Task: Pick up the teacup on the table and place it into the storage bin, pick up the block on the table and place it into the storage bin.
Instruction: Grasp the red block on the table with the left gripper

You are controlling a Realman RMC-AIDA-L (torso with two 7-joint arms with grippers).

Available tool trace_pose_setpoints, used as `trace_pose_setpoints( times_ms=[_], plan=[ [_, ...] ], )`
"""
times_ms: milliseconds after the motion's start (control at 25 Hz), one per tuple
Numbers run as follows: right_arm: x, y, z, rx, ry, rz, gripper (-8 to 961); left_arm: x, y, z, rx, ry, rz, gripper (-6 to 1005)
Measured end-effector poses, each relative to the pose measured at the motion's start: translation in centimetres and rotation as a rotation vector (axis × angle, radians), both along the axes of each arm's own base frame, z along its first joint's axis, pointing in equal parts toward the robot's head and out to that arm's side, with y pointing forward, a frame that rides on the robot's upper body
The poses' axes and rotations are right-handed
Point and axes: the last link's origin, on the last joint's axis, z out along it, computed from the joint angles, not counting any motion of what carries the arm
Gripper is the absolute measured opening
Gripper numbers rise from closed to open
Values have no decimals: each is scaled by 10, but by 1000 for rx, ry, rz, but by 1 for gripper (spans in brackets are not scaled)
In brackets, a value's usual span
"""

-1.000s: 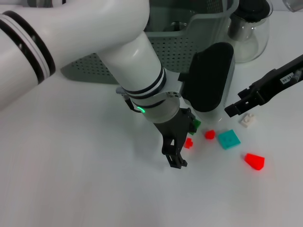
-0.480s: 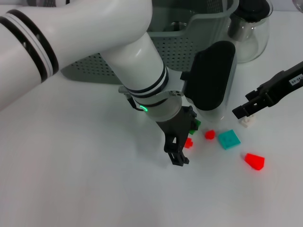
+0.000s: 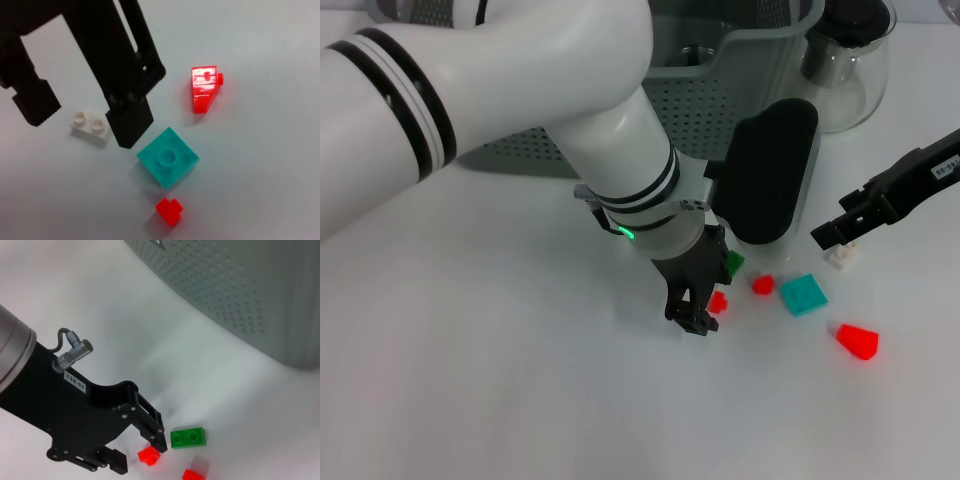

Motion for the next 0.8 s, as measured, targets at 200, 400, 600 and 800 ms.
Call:
trace_pose_setpoints(
  times_ms=[200, 400, 600, 800],
  plan=[
    [0, 0, 0, 3, 0, -1, 815, -1, 1, -1, 2, 4, -10, 586],
    [0, 1, 0, 4, 0, -1, 816, -2, -1, -3, -6, 16, -21, 547],
    [0, 1, 0, 6, -1, 0, 816, -3, -4, -5, -14, 22, -24, 542],
    [0, 1, 0, 6, -1, 4, 815, -1, -4, -5, -11, 19, -14, 397]
  ],
)
